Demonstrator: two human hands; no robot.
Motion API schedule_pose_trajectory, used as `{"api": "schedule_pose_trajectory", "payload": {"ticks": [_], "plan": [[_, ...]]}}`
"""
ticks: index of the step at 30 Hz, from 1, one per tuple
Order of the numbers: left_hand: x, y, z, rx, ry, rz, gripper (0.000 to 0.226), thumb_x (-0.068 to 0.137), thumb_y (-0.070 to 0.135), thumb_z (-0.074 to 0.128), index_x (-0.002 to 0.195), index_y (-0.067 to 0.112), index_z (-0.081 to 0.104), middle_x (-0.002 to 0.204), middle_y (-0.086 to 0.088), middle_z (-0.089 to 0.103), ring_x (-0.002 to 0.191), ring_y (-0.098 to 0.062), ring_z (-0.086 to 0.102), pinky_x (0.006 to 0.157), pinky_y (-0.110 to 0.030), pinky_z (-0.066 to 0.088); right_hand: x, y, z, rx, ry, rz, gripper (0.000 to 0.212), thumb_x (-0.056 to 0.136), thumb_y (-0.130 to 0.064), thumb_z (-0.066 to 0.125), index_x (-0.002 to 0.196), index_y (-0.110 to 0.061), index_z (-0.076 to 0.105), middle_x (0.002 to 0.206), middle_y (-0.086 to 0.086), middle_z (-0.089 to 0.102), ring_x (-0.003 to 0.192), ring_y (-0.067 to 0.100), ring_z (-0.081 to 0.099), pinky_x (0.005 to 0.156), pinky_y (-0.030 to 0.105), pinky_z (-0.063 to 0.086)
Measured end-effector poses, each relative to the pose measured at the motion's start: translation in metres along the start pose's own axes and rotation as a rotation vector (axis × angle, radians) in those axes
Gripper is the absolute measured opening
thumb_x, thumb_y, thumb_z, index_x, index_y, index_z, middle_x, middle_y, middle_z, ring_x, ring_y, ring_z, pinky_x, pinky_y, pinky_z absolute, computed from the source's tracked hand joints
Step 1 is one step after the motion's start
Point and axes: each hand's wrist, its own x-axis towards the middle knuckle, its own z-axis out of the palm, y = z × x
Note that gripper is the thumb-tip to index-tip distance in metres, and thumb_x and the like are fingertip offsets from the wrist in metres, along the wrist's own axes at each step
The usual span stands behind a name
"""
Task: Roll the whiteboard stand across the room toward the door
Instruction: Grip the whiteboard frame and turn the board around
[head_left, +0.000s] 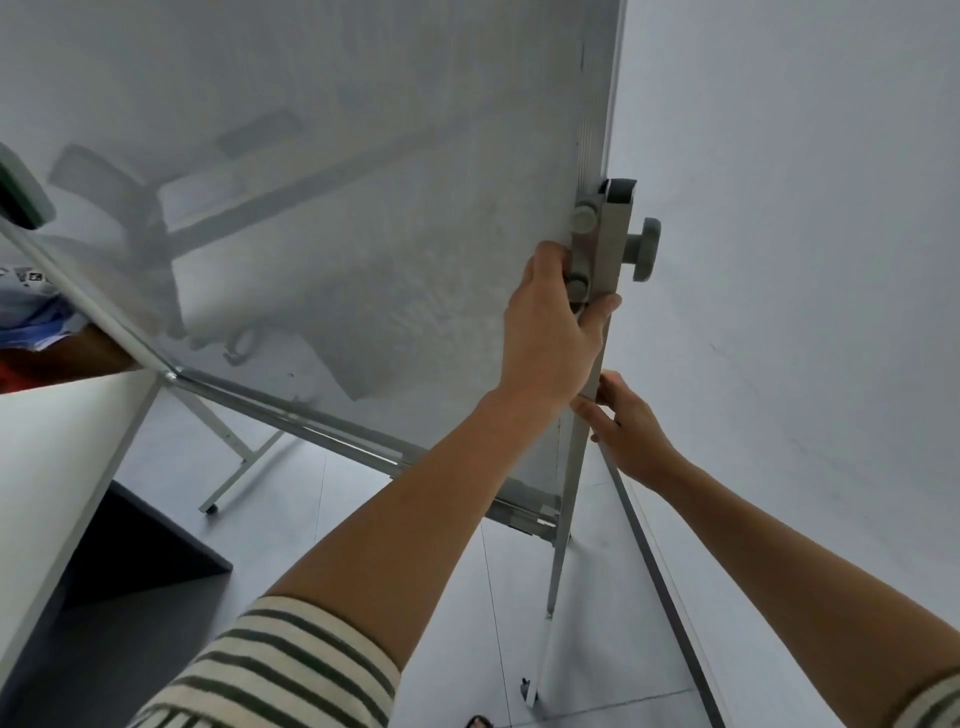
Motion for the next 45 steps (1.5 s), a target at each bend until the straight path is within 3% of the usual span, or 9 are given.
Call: {"api": "schedule_pose_trajectory", "payload": {"ticks": [6,13,18,22,27,33,39,45], "plan": [[-0.071,0.053,0.026,-0.021,0.011,-0.005,0.044,0.08,0.024,0.076,0.11,0.005,0.05,0.103,-0.01,0.069,0.088,-0.025,0.068,0.085,-0.039,0.058,-0.082,0.019,-0.039,-0.025,0.048,0.003,0.046,0.09,-0.048,0.052,0.124,-0.018,0.049,0.117,-0.004,0.064,0.111,0.014,0.06,0.095,0.047,0.052],[-0.154,0.113,0.039,-0.052,-0.066,0.045,0.042,0.08,0.024,0.076,0.109,0.004,0.051,0.101,-0.009,0.07,0.086,-0.023,0.068,0.085,-0.034,0.058,-0.19,0.027,-0.074,-0.018,0.096,0.058,0.038,0.092,-0.044,0.052,0.123,-0.022,0.046,0.104,-0.022,0.059,0.109,0.011,0.06,0.086,0.05,0.056],[-0.21,0.15,0.039,-0.09,-0.168,0.095,0.041,0.08,0.022,0.076,0.107,0.004,0.051,0.1,-0.009,0.069,0.085,-0.023,0.067,0.084,-0.037,0.058,-0.268,0.024,-0.091,-0.026,0.168,0.116,0.032,0.094,-0.039,0.05,0.121,-0.022,0.046,0.113,-0.006,0.061,0.103,0.021,0.063,0.076,0.043,0.059],[-0.262,0.179,0.041,-0.123,-0.239,0.148,0.039,0.081,0.02,0.075,0.106,0.006,0.05,0.099,-0.009,0.066,0.081,-0.023,0.064,0.078,-0.034,0.057,-0.334,0.023,-0.1,-0.019,0.237,0.152,0.022,0.096,-0.03,0.048,0.116,-0.02,0.044,0.11,-0.001,0.06,0.101,0.023,0.062,0.064,0.029,0.054],[-0.328,0.218,0.04,-0.154,-0.274,0.195,0.039,0.081,0.019,0.075,0.104,0.002,0.05,0.094,-0.011,0.064,0.075,-0.024,0.058,0.073,-0.036,0.054,-0.416,0.025,-0.11,-0.012,0.305,0.213,0.026,0.096,-0.031,0.048,0.119,-0.018,0.045,0.107,-0.005,0.062,0.099,0.024,0.063,0.07,0.04,0.057],[-0.403,0.256,0.038,-0.158,-0.316,0.204,0.039,0.08,0.02,0.075,0.106,0.004,0.05,0.099,-0.01,0.067,0.082,-0.03,0.065,0.079,-0.04,0.057,-0.505,0.026,-0.121,0.01,0.35,0.208,0.018,0.095,-0.03,0.05,0.111,-0.024,0.045,0.098,-0.017,0.061,0.097,0.022,0.063,0.066,0.034,0.053],[-0.47,0.291,0.03,-0.164,-0.286,0.172,0.038,0.081,0.021,0.075,0.107,0.007,0.05,0.1,-0.008,0.068,0.083,-0.026,0.066,0.078,-0.038,0.058,-0.578,0.025,-0.132,-0.053,0.319,0.194,0.032,0.095,-0.037,0.049,0.121,-0.02,0.044,0.108,-0.009,0.061,0.104,0.019,0.061,0.085,0.047,0.056],[-0.507,0.307,0.014,-0.148,-0.333,0.135,0.033,0.085,0.023,0.07,0.109,0.01,0.051,0.102,-0.007,0.067,0.087,-0.024,0.066,0.081,-0.041,0.058,-0.621,0.008,-0.13,-0.237,0.304,0.247,0.042,0.096,-0.045,0.04,0.124,-0.013,0.043,0.12,0.006,0.066,0.108,0.027,0.061,0.081,0.035,0.045]]}}
